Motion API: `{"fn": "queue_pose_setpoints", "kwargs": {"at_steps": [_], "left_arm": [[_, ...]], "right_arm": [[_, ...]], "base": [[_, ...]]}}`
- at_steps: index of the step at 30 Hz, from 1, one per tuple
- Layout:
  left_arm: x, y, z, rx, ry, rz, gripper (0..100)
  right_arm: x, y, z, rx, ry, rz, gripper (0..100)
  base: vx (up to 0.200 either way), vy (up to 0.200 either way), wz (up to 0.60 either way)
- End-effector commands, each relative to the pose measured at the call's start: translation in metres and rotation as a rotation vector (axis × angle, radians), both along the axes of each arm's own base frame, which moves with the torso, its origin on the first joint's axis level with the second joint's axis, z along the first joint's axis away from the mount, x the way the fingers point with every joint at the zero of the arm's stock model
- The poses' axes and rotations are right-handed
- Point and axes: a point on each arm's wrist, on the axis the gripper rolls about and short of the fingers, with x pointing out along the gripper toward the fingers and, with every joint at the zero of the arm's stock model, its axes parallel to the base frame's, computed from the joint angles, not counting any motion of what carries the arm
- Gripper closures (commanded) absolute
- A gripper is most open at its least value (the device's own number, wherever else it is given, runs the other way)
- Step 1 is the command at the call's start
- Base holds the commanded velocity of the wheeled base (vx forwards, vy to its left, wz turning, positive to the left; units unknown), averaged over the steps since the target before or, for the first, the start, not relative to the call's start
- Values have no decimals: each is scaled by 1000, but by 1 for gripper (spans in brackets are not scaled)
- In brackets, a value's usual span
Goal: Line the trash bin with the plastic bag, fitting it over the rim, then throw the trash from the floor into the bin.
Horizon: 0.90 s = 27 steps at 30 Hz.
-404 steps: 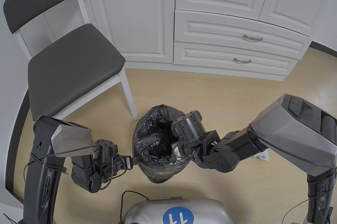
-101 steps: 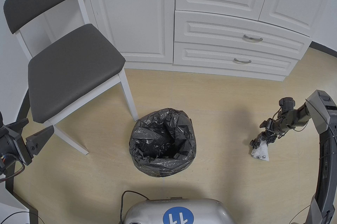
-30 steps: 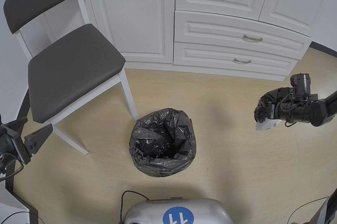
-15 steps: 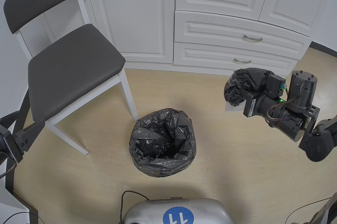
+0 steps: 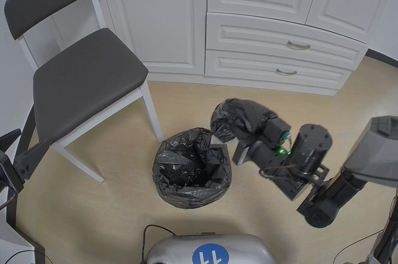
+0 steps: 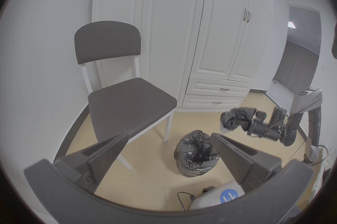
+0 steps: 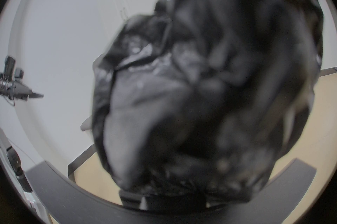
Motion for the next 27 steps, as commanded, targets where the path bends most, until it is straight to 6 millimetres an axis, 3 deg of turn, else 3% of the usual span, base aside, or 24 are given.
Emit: {"fn": "queue_pose_setpoints", "kwargs": {"at_steps": [1,6,12,15,19,27], "left_arm": [[-1,0,0,1,-5,-3,0],[-4,1,1,21,-20,-6,0],[-4,1,0,33,-20,-4,0],[-5,1,0,32,-21,-4,0],[-4,1,-1,34,-19,-6,0],[-4,1,-1,35,-17,-6,0]], "right_arm": [[3,37,-43,-52,77,47,100],[17,55,-47,18,150,30,100],[42,84,-32,218,438,-50,100],[53,88,-32,270,527,-94,100],[73,95,-42,343,659,-159,100],[76,101,-66,313,692,-173,100]], "base": [[0,0,0],[0,0,0],[0,0,0],[0,0,0],[0,0,0],[0,0,0]]}}
